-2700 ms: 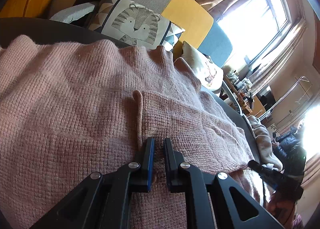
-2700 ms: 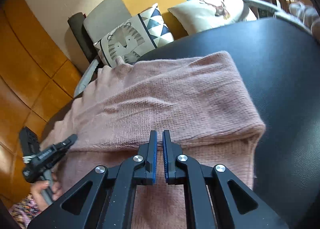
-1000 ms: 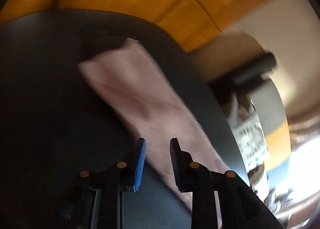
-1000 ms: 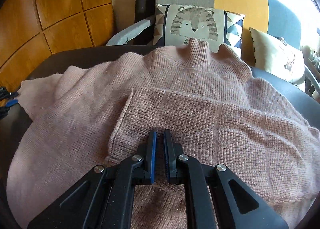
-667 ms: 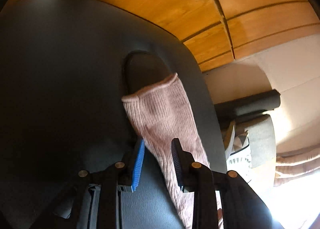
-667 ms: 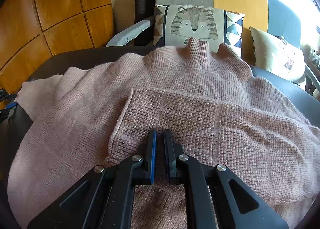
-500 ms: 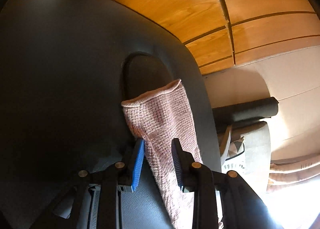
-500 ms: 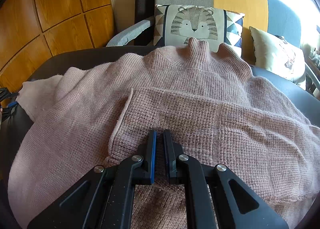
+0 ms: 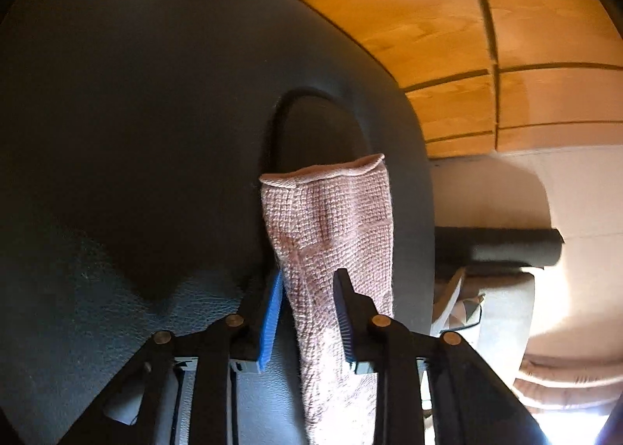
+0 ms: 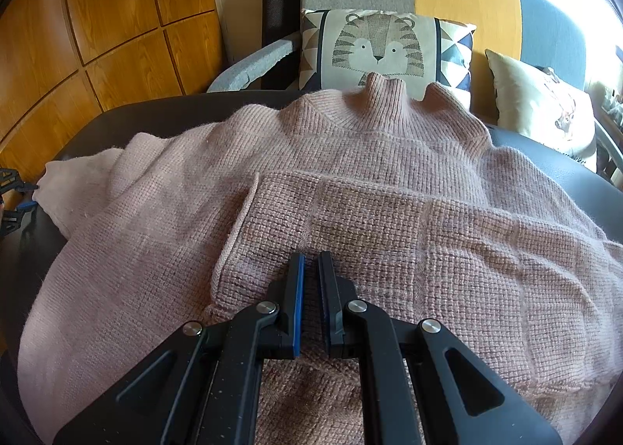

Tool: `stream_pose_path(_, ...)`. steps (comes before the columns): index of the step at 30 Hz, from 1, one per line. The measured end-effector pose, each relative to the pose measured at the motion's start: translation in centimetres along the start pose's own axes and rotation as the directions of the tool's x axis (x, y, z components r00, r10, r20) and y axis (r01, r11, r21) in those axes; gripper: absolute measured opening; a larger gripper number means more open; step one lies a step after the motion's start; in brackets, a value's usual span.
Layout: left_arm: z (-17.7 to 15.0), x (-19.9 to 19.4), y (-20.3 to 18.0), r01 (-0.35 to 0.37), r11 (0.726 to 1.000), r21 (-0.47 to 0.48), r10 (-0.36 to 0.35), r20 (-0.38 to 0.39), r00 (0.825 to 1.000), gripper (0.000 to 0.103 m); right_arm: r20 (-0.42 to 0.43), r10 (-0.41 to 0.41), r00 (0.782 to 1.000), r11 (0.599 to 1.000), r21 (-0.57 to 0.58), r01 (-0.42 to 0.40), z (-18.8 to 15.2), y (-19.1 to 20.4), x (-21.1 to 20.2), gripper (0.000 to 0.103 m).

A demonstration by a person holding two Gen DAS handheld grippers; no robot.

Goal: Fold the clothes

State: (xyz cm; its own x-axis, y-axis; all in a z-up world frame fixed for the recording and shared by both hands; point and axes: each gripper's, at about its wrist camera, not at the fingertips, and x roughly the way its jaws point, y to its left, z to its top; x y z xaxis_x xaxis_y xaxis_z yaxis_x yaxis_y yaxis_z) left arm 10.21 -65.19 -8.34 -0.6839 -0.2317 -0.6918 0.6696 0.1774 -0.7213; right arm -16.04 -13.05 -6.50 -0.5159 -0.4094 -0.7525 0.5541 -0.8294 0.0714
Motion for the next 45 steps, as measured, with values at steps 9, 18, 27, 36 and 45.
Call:
stream_pose_path(9, -0.2, 0.8, 0.2, 0.045, 0.999, 0.013, -0.046, 0.038, 0.998, 0.004, 0.000, 0.013, 1.000, 1.000, 0.013, -0.013, 0.1, -0.3, 0.0, 0.008)
stream_pose_path(18, -3.5, -3.8, -7.7, 0.292, 0.909, 0.298, -0.314, 0.026, 0.949, 0.004, -0.002, 0.035, 0.999, 0.999, 0.032, -0.035, 0.2, -1.0, -0.1, 0.008)
stream_pose_path(27, -15.3, -5.6, -17.2, 0.523, 0.701, 0.484, -0.446, -0.274, 0.852, 0.004, -0.030, 0.204, 0.978, 0.952, 0.240, -0.191, 1.3, -4.2, -0.4, 0.015)
stream_pose_path(36, -31.8, -3.7, -20.8, 0.651, 0.555, 0.519, -0.393, -0.526, 0.754, 0.004, 0.053, 0.264, 0.963, 0.929, 0.255, -0.269, 2.0, -6.5, -5.2, 0.037)
stream_pose_path(45, -43.8, -0.5, -17.5, 0.660, 0.544, 0.518, -0.265, -0.640, 0.721, 0.004, 0.110, 0.269, 0.957, 0.862, 0.415, -0.290, 0.2, -11.2, -7.0, 0.037)
